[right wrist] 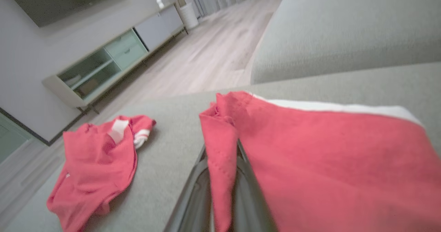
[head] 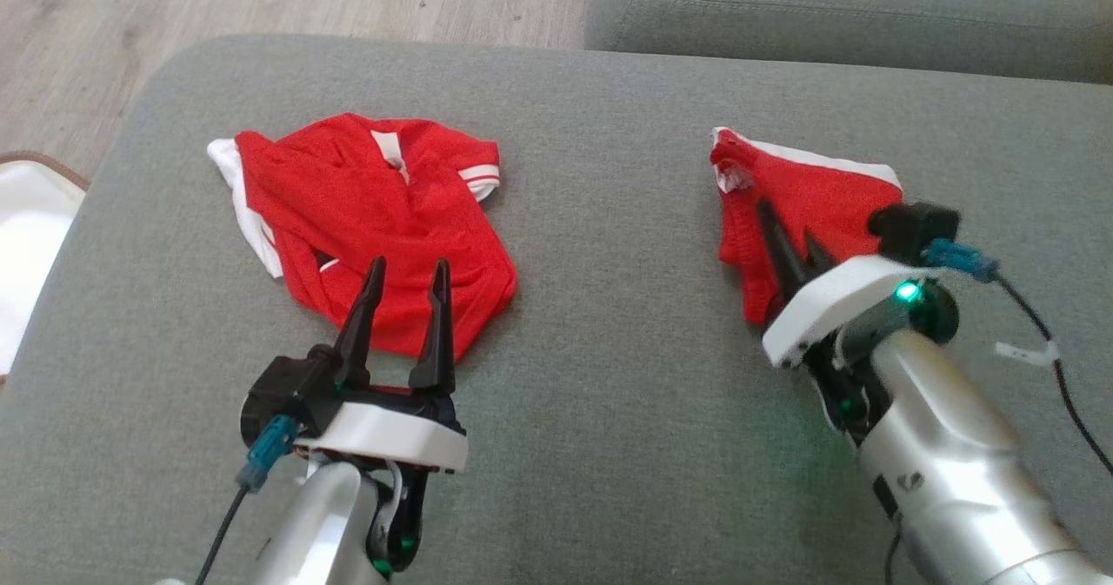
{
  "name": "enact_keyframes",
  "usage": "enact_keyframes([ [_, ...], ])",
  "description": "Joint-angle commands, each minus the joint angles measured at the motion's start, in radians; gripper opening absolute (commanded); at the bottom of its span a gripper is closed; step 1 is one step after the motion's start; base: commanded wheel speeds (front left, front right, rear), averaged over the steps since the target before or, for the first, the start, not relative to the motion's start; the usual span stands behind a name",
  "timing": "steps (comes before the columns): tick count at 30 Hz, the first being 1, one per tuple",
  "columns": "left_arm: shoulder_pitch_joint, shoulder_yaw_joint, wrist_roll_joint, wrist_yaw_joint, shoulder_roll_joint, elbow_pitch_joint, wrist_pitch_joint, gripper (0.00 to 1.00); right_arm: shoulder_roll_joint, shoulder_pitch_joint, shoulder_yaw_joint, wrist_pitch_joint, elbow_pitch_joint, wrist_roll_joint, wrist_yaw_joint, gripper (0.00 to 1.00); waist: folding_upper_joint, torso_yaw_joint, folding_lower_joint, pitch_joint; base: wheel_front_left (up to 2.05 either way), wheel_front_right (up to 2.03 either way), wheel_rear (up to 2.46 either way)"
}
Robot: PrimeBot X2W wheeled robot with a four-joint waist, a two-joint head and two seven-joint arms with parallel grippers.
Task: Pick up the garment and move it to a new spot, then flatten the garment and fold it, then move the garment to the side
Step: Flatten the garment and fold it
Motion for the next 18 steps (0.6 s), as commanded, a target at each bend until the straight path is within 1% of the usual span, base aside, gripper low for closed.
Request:
enact_keyframes([
  [1,-0.013,0.038,-0.005,0.005,0.01,-0.034,-0.008,1.0,-0.002,-0.005,0.035,0.017,-0.012,0.011,-0.001,0.0,0.0,-0.004,0.0,-0.001,0.0,0.0,0.0],
  [2,-0.011,0.038,-0.006,0.006,0.01,-0.035,-0.008,1.0,-0.006,-0.003,0.058,0.038,0.004,0.014,-0.001,0.0,0.0,-0.008,0.0,-0.002,0.0,0.0,0.0],
  [3,-0.01,0.038,-0.006,0.007,0.01,-0.035,-0.008,1.0,-0.011,-0.003,0.081,0.047,0.015,0.009,-0.001,0.67,0.0,-0.012,0.0,-0.002,0.0,0.0,0.0],
  [4,-0.009,0.037,-0.007,0.007,0.01,-0.035,-0.008,1.0,-0.012,-0.002,0.105,0.057,0.025,0.007,-0.001,1.0,0.0,-0.016,0.0,-0.004,0.0,0.0,0.0],
  [8,-0.007,0.042,-0.012,0.012,0.01,-0.038,-0.008,1.0,-0.006,0.007,0.21,0.092,0.032,0.002,-0.001,1.0,0.0,-0.04,0.0,-0.01,0.0,0.0,0.0],
  [12,-0.003,0.051,-0.013,0.015,0.014,-0.042,-0.008,1.0,-0.002,0.025,0.295,0.114,-0.001,0.026,-0.001,1.0,0.0,-0.072,0.0,-0.021,0.0,0.0,0.0],
  [15,-0.003,0.059,-0.013,0.015,0.017,-0.049,-0.008,1.0,-0.019,0.024,0.293,0.063,-0.043,0.044,-0.001,1.0,0.0,-0.097,0.0,-0.031,0.0,0.0,0.0],
  [18,-0.006,0.072,-0.011,0.016,0.019,-0.061,-0.008,1.0,-0.05,0.009,0.235,-0.025,-0.061,0.025,-0.001,1.0,0.0,-0.123,0.0,-0.038,0.0,0.0,0.0],
])
